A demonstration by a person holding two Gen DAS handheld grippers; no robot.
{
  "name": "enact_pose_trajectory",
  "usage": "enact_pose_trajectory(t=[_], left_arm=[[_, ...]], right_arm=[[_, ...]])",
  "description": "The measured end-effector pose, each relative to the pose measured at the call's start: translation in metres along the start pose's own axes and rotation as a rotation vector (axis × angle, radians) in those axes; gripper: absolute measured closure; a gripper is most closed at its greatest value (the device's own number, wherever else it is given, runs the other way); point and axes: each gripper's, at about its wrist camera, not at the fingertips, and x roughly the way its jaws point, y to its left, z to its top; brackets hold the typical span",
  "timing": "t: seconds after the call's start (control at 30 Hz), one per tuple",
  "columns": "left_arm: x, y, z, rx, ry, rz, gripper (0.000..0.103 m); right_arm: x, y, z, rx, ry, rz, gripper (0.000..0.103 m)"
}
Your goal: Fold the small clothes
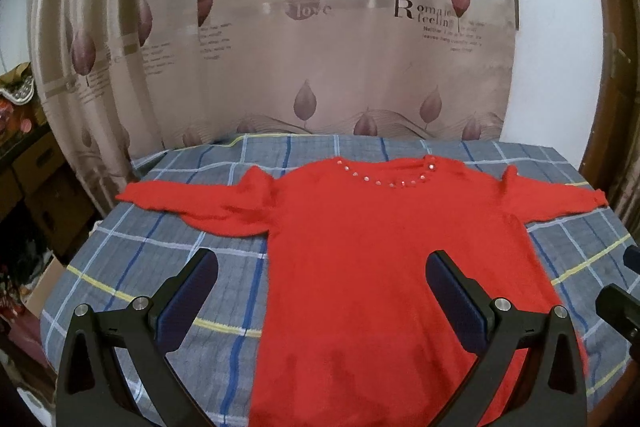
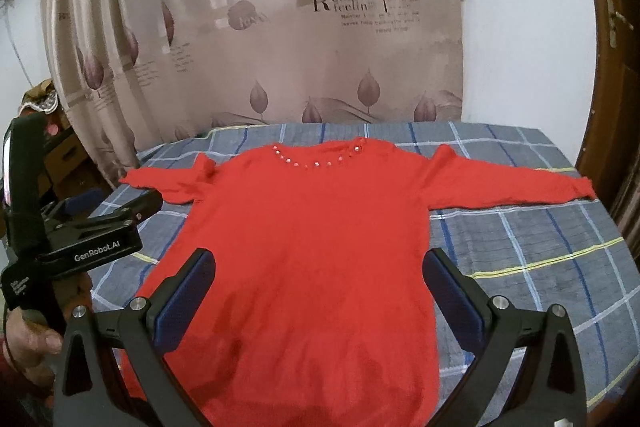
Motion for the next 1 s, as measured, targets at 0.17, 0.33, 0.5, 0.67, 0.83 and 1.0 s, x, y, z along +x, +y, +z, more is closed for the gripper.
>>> enact_pose_trajectory(t=[0.17, 0.33, 0.5, 0.67, 0.83, 1.0], left_arm=[[0.017, -0.008, 0.008, 0.008, 0.01, -0.006, 0.0], [0.031, -0.015, 0.013, 0.009, 0.012, -0.022, 0.0], [0.054, -0.018, 0.014, 0.006, 0.025, -0.044, 0.0], [0.076, -0.018, 0.011, 0.0, 0.004, -0.094, 0.0], [0.099, -0.025, 0.005, 0.056, -0.02, -0.093, 0.0], [0.115, -0.038, -0.006, 0.106, -0.014, -0.087, 0.0]], right_arm=[[0.019, -0.005, 0.005, 0.011, 0.016, -0.007, 0.0], [0.035, -0.011, 0.007, 0.007, 0.026, -0.03, 0.0], [0.057, -0.025, 0.012, 0.012, 0.053, -0.057, 0.0], [0.08, -0.056, 0.021, 0.024, 0.063, -0.104, 0.0], [0.096, -0.113, 0.025, 0.148, 0.086, -0.106, 0.006], [0.108, -0.182, 0.026, 0.332, 0.107, -0.151, 0.012]])
